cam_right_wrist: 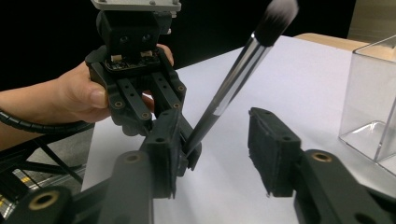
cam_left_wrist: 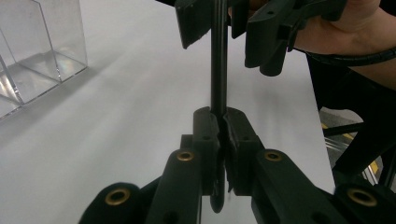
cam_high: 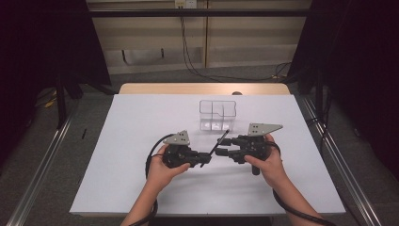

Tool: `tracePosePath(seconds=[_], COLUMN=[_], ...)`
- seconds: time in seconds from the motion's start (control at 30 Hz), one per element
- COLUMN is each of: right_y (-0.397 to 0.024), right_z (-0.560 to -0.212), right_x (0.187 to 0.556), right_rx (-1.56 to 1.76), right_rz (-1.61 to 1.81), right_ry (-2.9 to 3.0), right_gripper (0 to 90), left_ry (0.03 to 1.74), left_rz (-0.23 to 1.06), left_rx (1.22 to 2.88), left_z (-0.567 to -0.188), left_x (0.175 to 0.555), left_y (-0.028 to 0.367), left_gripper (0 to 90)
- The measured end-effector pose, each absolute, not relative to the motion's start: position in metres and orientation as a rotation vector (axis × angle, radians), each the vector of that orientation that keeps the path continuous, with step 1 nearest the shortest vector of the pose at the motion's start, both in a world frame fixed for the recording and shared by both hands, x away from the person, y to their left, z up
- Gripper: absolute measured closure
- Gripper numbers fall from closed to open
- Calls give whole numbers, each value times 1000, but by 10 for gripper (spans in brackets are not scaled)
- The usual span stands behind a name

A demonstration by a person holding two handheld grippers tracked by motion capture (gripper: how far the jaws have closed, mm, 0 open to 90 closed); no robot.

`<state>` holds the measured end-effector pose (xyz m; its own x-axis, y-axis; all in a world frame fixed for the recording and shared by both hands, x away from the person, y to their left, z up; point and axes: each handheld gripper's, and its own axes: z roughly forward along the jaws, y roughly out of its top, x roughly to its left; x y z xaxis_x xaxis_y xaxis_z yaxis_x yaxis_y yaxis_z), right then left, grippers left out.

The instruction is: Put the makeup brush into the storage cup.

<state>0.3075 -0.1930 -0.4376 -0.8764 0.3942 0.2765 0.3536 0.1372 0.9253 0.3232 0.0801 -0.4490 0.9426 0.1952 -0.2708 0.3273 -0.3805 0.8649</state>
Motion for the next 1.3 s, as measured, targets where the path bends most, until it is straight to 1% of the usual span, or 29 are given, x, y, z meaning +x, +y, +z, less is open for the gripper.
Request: tracePosePath(seconds=[0.07, 0.3, 0.4, 0.9, 1.3], right_y=[-192, -192, -192, -193, -193], right_z=[-438, -435, -434, -434, -438], right_x=[308, 308, 308, 312, 313], right_rx=[782, 786, 801, 874, 930], right_rz=[1894, 1932, 1949, 2029, 2057], right_ry=[2352, 2312, 2294, 2268, 2216], right_gripper=[582, 744, 771, 829, 844], left_ry=[376, 383, 389, 411, 453], left_rz=[-143, -136, -138, -135, -130], left_rx=[1975, 1963, 1947, 1922, 1886], left_z=[-449, -449, -450, -453, -459], left_x=[323, 323, 323, 322, 322], left_y=[80, 79, 78, 70, 62], left_gripper=[842, 841, 841, 839, 836])
